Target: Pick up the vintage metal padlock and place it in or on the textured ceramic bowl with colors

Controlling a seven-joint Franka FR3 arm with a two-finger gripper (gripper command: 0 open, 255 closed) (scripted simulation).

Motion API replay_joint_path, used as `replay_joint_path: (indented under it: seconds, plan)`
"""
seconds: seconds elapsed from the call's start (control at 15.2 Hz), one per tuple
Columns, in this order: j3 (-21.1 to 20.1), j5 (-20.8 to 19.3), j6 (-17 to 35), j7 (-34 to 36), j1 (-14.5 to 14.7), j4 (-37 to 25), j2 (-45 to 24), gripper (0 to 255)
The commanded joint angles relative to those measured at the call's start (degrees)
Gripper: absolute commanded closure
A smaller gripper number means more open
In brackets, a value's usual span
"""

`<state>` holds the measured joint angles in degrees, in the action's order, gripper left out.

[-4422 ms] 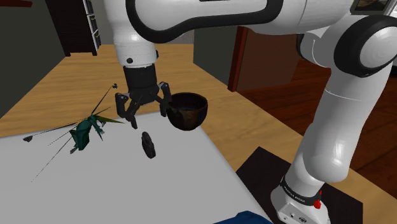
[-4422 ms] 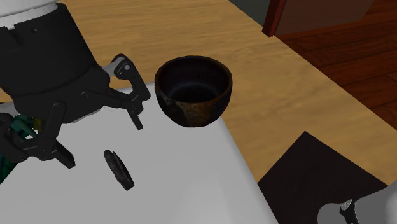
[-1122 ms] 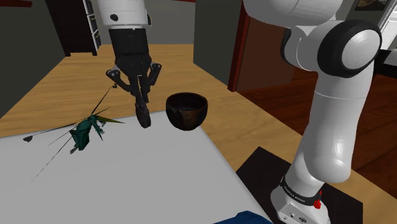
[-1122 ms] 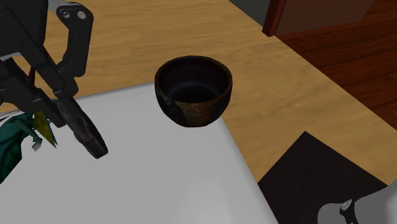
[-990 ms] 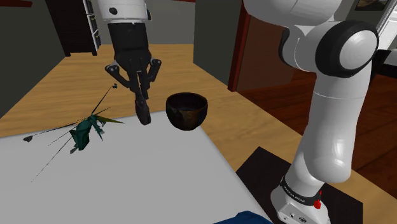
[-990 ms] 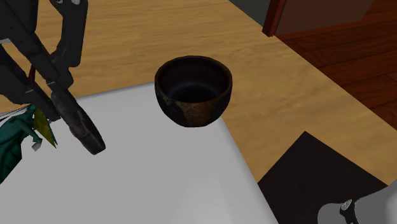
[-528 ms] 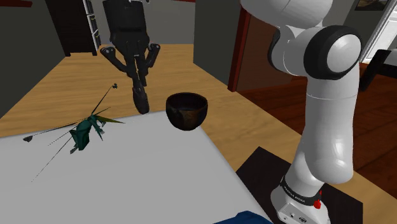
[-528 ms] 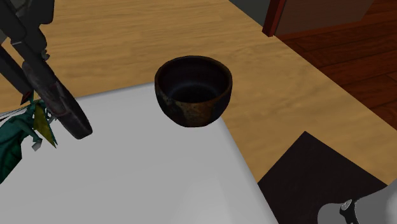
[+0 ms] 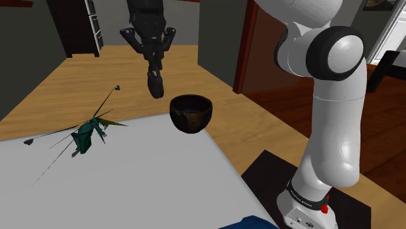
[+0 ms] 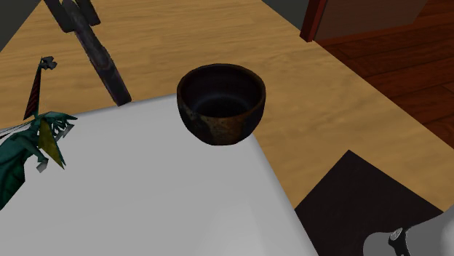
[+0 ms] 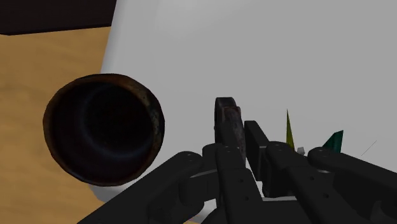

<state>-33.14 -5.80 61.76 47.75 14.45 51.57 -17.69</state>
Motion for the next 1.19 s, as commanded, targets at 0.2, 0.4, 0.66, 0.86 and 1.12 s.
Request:
replay_joint_path:
  seconds: [0.2,0.4,0.66,0.86,1.12]
  plan:
    - [2.2,3.2,-0.2,-8.0,-7.8,5.5,6.1,255]
    - [3.8,3.8,-1.6,-12.5,-11.1,5.7,7.7,255]
    - [6.0,3.8,-3.9,-18.5,-14.8,4.1,8.4,255]
    - [6.7,4.3,-3.2,-20.5,-16.4,5.8,9.5,255]
    - [7.5,6.1,1.8,-21.8,-17.9,14.6,13.6,255]
